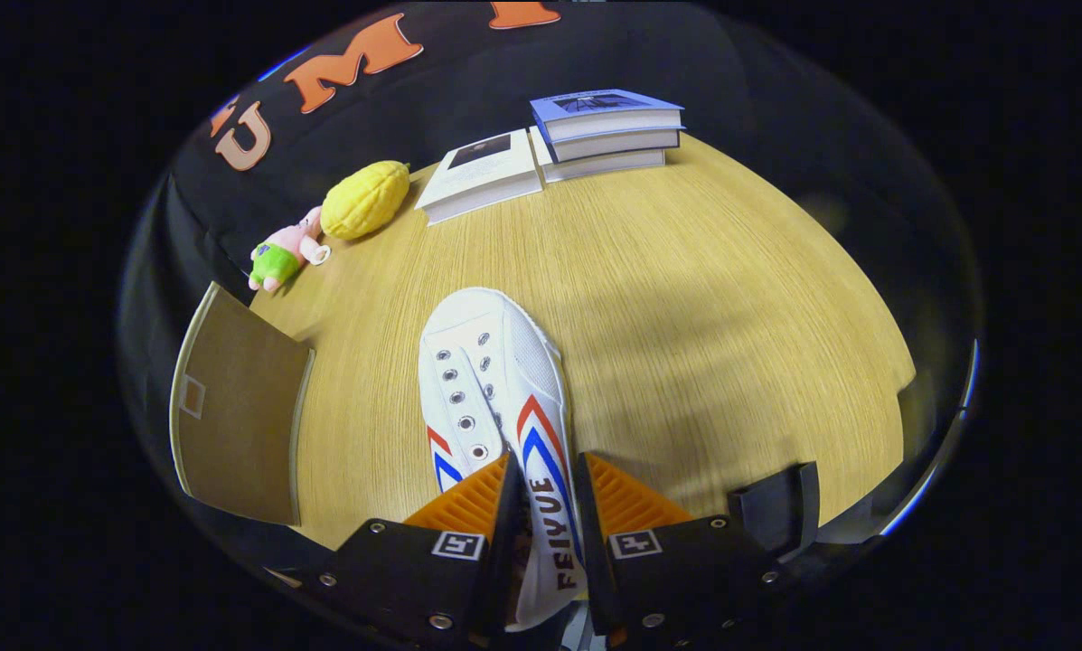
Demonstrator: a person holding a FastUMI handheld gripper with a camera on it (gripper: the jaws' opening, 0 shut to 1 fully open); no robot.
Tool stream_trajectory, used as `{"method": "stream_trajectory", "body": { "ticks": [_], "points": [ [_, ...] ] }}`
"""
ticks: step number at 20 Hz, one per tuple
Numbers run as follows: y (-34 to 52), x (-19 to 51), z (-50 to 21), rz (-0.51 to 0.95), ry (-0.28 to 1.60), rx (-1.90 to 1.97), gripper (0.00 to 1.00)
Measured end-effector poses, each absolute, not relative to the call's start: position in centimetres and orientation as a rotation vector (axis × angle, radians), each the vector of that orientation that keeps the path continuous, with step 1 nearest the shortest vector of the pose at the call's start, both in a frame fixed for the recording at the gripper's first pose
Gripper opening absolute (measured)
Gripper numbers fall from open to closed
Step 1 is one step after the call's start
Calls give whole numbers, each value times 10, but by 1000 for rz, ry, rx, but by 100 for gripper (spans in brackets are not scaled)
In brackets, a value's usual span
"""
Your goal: Open the storage box then place both shoes into the box .Put the left shoe in first, then the right shoe, with the right side of both shoes facing outward in a uniform manner.
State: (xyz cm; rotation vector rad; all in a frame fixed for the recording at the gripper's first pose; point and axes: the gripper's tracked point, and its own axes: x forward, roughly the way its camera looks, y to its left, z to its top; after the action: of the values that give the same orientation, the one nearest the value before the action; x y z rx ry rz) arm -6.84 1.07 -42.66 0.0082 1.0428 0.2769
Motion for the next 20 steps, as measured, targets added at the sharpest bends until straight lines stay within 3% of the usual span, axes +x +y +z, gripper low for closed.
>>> {"method": "stream_trajectory", "body": {
  "ticks": [6,8,9,11,20],
  "points": [
    [8,-68,-426,250,1049,1,33],
    [6,-64,-425,209,1011,7,19],
    [8,-67,-422,198,1016,37,5],
    [10,-67,-420,158,1002,87,1],
    [50,-68,-338,77,843,168,0]
  ]
}}
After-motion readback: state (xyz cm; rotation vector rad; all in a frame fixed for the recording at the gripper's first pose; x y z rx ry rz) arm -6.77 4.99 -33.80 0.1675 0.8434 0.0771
